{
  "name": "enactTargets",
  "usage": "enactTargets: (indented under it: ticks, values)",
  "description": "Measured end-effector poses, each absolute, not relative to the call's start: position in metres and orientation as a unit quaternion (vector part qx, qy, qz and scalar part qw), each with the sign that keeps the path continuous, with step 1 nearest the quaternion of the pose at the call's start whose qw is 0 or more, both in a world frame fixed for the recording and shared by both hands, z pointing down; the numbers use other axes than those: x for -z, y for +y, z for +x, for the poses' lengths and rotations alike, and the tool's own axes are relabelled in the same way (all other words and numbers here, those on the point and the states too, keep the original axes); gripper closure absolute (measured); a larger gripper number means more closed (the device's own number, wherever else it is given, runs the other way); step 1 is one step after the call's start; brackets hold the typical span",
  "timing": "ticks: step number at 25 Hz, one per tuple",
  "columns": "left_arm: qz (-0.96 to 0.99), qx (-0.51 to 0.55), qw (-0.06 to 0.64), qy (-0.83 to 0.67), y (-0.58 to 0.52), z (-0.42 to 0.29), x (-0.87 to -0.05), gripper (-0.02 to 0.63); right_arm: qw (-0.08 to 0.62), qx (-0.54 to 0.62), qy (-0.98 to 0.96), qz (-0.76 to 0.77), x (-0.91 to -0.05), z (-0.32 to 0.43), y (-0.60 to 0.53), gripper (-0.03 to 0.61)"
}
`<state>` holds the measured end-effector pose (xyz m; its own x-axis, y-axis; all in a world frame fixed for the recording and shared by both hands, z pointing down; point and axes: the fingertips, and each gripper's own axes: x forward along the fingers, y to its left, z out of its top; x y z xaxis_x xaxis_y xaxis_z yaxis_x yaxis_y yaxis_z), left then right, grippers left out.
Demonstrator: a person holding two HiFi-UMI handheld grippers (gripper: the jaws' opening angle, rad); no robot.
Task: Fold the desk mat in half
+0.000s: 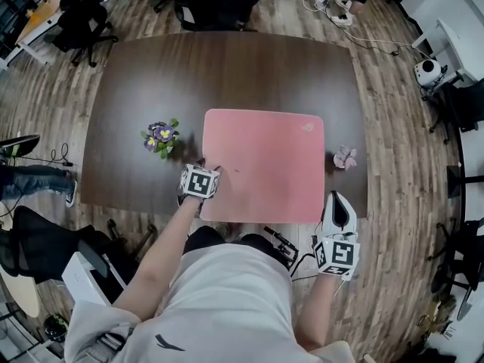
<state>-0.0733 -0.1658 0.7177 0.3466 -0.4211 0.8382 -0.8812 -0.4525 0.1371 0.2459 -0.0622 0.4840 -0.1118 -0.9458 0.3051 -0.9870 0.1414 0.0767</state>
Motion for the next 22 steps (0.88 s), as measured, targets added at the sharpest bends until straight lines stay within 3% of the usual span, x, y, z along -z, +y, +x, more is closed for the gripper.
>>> enactTargets:
  ticks: [12, 22]
  values:
    - [0.769, -0.287, 0.335, -0.462, -0.155, -0.063, -0.719, 0.511, 0.143, -0.077, -0.743, 0.650, -0.486, 0.248, -0.053, 0.575]
    - [0.794, -0.244, 0.344, -0.437, -0.149, -0.051, -0.680, 0.525, 0.133, -0.089, -0.735, 0.659, -0.490, 0.255, -0.045, 0.575]
